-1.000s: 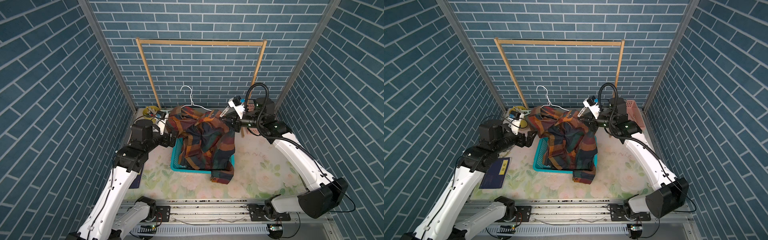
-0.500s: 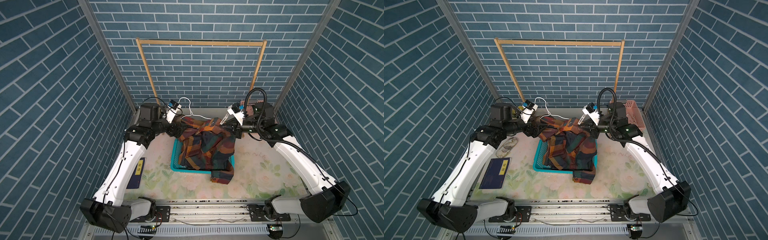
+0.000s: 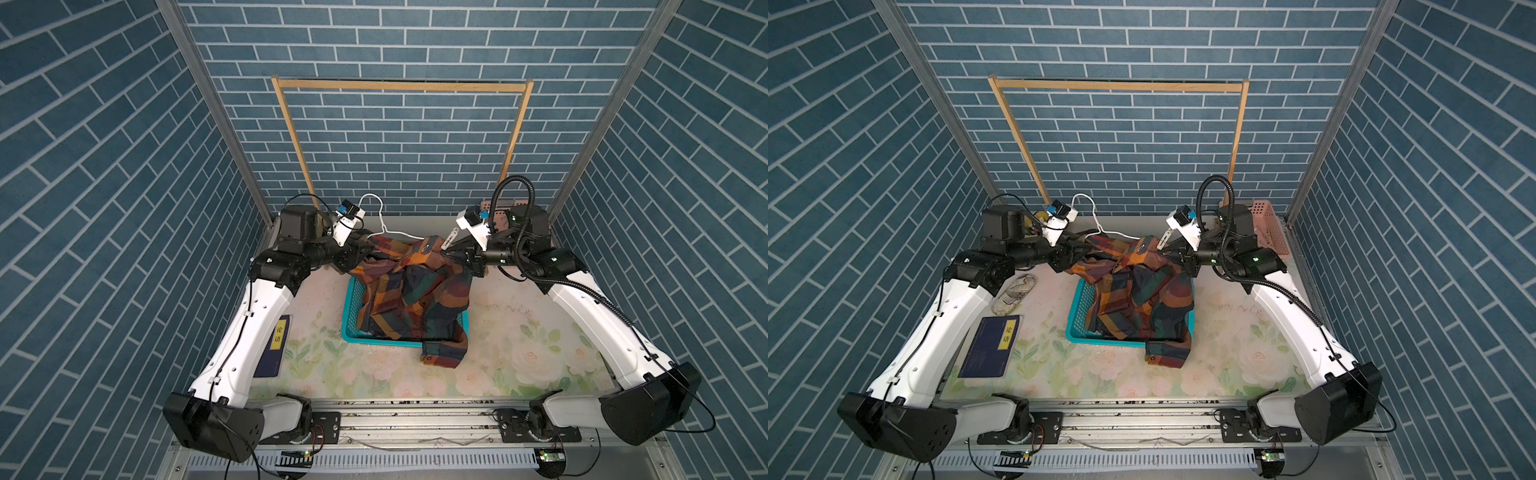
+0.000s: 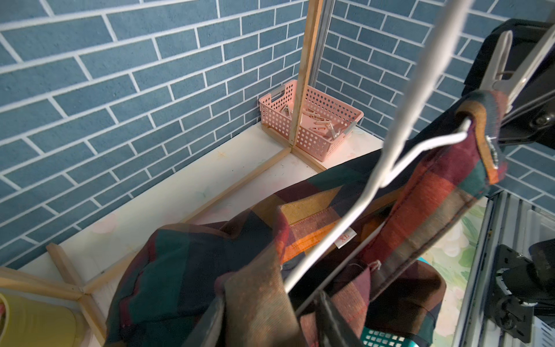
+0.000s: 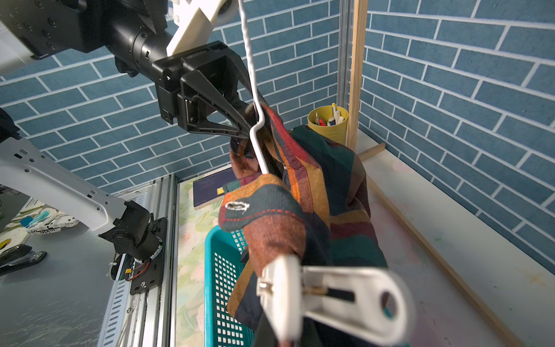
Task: Remove the clothespins securing long-sleeve shirts to the hanger
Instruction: Place the long-sleeve shirt at the bin.
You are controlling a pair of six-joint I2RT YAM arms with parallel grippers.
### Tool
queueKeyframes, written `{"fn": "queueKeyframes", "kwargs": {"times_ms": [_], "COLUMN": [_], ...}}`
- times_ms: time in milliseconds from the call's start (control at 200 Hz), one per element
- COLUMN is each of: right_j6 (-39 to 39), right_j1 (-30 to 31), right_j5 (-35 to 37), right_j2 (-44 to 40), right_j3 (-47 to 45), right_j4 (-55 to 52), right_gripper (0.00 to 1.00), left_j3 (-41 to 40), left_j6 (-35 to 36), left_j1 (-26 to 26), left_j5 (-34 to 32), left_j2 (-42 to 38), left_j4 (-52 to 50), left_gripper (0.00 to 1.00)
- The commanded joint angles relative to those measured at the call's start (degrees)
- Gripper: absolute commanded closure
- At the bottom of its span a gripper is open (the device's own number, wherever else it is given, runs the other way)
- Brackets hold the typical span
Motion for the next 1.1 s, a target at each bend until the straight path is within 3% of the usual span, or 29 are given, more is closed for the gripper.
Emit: {"fn": "queueKeyframes", "kwargs": {"times_ms": [0, 110, 225, 580, 715, 790, 850, 885, 990, 1095], "right_j6": [-2.9, -2.4, -1.7, 1.5, 1.5, 1.5, 1.5, 1.5, 1.3, 1.0], "right_j1": [0.1, 0.1, 0.1, 0.3, 0.8, 1.2, 1.3, 1.4, 1.4, 1.5], "right_j5": [-3.0, -3.1, -3.2, -3.0, -3.3, -3.5, -3.5, -3.6, -3.2, -0.9], "right_j2": [-1.0, -1.2, -1.3, -0.4, 0.1, 0.2, 0.2, 0.2, 0.1, 0.0], "right_j3": [0.5, -0.1, -0.4, -1.6, -1.2, -1.0, -0.8, -0.8, -0.7, -0.6], "right_j4": [1.9, 3.1, 4.2, 9.0, 9.2, 9.4, 9.3, 9.3, 8.9, 7.7], "right_gripper": [1.00, 1.00, 1.00, 1.00, 1.00, 1.00, 1.00, 1.00, 1.00, 1.00], "left_j3": [-1.0, -1.0, -1.0, -1.5, -0.5, 0.2, 0.6, 0.9, 1.4, 0.6], "left_j6": [-0.2, -0.1, -0.1, -0.8, -0.3, 0.0, 0.0, 0.1, 0.4, -0.3], "left_j1": [-0.3, -0.3, -0.3, -0.3, -0.3, -0.4, -0.4, -0.4, -0.4, -0.4], "left_j5": [4.0, 5.2, 6.6, 8.6, 10.2, 11.8, 12.4, 12.4, 12.3, 8.9], "left_j2": [0.2, 0.5, 0.7, 0.8, 2.0, 3.0, 3.7, 3.9, 4.2, 3.1], "left_j4": [0.3, 0.0, -0.1, 0.9, -0.4, -1.4, -1.9, -2.1, -2.7, -1.6], "left_gripper": [0.69, 0.73, 1.00, 1.00, 0.71, 0.61, 0.60, 0.65, 1.00, 1.00]}}
